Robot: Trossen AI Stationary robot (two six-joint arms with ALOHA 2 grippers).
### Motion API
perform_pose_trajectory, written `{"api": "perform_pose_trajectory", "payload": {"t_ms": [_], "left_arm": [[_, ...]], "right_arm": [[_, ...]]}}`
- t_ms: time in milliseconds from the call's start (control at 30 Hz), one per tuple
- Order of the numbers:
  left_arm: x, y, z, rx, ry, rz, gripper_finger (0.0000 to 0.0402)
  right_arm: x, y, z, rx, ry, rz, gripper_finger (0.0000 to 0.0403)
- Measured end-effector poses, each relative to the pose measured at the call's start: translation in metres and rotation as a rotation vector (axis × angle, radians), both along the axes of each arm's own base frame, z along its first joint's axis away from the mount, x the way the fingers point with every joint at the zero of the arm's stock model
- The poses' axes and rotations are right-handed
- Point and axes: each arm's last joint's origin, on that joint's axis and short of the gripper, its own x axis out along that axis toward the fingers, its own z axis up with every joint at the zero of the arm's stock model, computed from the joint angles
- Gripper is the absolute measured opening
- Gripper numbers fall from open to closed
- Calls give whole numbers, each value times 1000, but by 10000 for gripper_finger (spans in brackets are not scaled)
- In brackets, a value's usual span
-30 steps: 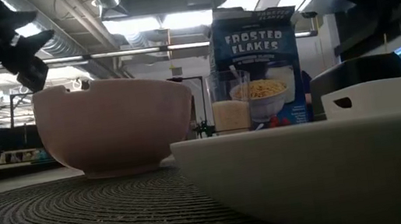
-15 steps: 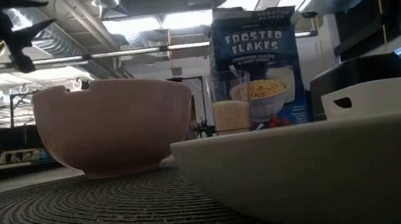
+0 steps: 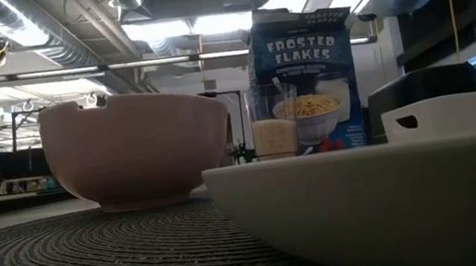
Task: Arrange a breakfast setting
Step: Pour the cereal into the white bowl
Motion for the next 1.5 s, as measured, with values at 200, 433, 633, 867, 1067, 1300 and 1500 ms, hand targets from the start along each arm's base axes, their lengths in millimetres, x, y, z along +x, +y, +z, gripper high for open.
{"api": "perform_pose_trajectory", "payload": {"t_ms": [200,433,633,867,1067,1300,1500], "left_arm": [[69,72,-21,-10,462,-35,124],[84,165,-88,-120,656,-245,124],[104,192,-135,-15,768,-298,124],[117,195,-165,-11,847,-338,124],[124,196,-186,-73,907,-348,138],[128,198,-197,-78,963,-266,219],[130,196,-197,49,1022,-210,281]], "right_arm": [[0,0,34,-79,123,-86,10],[0,1,47,-136,195,-23,10],[6,3,42,-116,218,66,10],[12,5,38,-70,211,134,10],[12,4,38,-50,214,115,10],[10,2,37,-2,228,51,10],[10,1,36,29,241,4,10]]}}
